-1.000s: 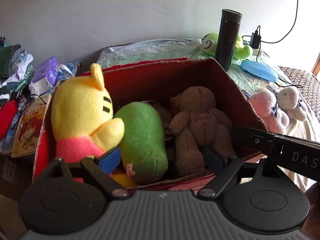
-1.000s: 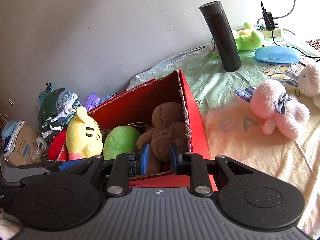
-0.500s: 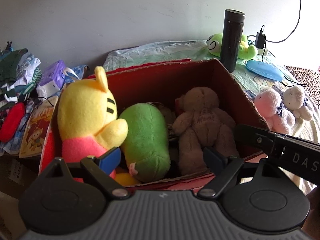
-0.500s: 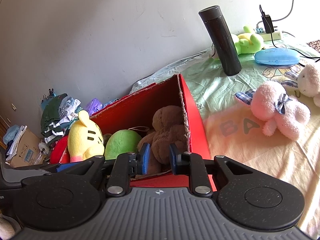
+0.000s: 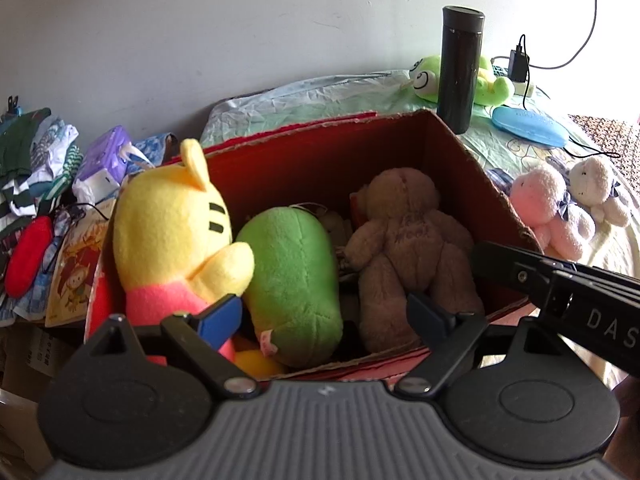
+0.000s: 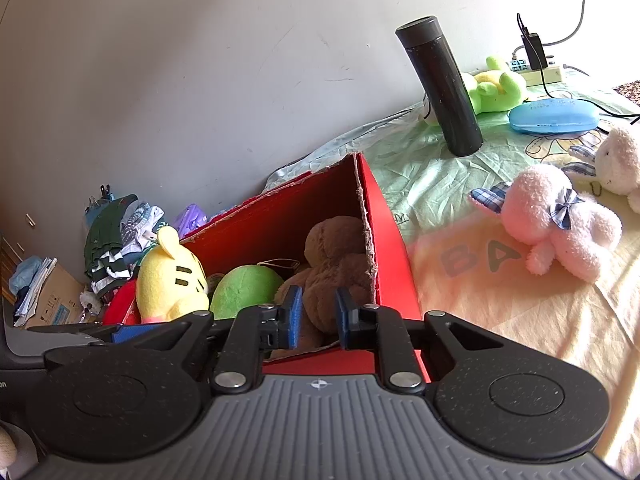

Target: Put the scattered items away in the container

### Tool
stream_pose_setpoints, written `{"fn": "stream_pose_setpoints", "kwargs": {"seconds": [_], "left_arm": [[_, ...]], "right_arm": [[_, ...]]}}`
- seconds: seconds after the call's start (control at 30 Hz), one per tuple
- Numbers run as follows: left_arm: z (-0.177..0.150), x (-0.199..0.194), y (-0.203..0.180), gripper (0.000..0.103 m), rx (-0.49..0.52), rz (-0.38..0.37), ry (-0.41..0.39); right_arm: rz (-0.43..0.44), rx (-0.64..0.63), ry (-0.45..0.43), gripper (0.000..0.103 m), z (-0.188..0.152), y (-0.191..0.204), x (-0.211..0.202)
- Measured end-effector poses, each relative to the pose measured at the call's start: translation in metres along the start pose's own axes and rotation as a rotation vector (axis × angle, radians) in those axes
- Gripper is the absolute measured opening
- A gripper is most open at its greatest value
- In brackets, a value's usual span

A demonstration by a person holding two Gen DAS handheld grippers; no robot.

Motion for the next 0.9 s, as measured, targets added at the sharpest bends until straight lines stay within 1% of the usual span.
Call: {"fn": "stream_pose_setpoints", "kwargs": {"seconds": [0.2,0.4,0.43,0.5,0.53,0.57,0.6,0.67,0.77,0.9], "left_arm": [[0.001,0.004,-0.001,0.089,0.016,0.006,0.01],[0.002,0.012,0.004,0.089,-0.013,-0.012,0.028],[0.003,0.015,0.007,0.089,-0.036,-0.019,0.035],[0.003,0.021,0.016,0.089,-0.114,-0.061,0.068],[0.003,0.023,0.02,0.089,-0.145,-0.086,0.078],[0.002,0.024,0.023,0.089,-0.165,-0.111,0.088],[0.001,0.025,0.024,0.089,-0.169,-0.124,0.088],[0.0,0.024,0.024,0.089,-0.163,-0.125,0.076],[-0.001,0.024,0.021,0.089,-0.152,-0.113,0.056],[-0.001,0.025,0.024,0.089,-0.155,-0.124,0.053]], "right_arm": [[-0.017,-0.013,0.001,0.014,0.0,0.001,0.001],[-0.024,-0.011,0.002,0.012,0.0,0.001,0.003],[-0.024,-0.013,0.002,0.012,0.0,0.001,0.003],[-0.044,-0.099,-0.018,0.012,-0.003,0.008,0.002],[-0.077,-0.159,-0.046,0.011,-0.005,0.014,0.001],[-0.103,-0.2,-0.061,0.011,-0.008,0.018,0.0],[-0.115,-0.21,-0.071,0.013,-0.009,0.02,-0.002],[-0.11,-0.194,-0.078,0.015,-0.009,0.019,-0.002],[-0.097,-0.209,-0.065,0.016,-0.006,0.018,0.0],[-0.081,-0.211,-0.069,0.018,-0.008,0.017,-0.001]]}}
Point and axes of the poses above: each gripper's, at about its wrist camera, not at the fingertips, and x roughly the way its jaws point, y to its left, z to its top, the point moved 3 cm from there along x, roughly the way its jaws point, and after that the axes turned 11 degrees about -z, right-handed, at the moved point
